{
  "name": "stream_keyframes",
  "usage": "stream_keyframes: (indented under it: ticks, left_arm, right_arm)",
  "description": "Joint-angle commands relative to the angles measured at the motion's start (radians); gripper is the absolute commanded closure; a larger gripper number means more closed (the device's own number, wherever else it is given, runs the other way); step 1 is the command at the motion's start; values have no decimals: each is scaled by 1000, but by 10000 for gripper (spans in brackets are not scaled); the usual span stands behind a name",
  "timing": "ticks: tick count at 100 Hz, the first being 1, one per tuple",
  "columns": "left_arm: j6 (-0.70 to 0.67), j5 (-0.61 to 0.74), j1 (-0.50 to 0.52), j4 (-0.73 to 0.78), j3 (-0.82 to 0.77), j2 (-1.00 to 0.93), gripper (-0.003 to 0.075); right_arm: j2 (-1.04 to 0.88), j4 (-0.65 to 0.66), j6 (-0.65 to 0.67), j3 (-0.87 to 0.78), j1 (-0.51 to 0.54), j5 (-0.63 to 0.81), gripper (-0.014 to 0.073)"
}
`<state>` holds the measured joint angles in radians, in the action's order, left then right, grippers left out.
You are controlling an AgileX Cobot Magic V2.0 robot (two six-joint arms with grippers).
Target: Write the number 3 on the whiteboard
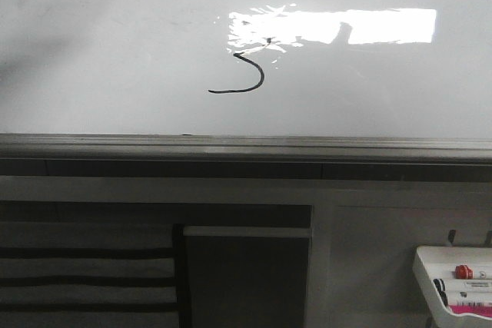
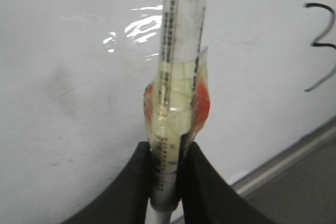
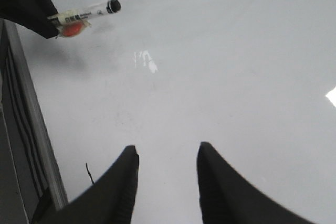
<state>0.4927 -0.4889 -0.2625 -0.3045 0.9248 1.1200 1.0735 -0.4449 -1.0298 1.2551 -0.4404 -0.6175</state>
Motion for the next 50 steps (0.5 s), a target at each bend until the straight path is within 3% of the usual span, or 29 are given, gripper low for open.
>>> stream_keyframes:
  ticks: [1, 50]
  left_arm:
    - [-28, 139, 51, -91, -7, -3, 701]
    - [-28, 300, 79, -171, -34, 178, 701]
  right_arm:
    - [-29, -25, 13, 31, 18, 52, 361]
    - [-22, -29, 13, 31, 18, 28, 361]
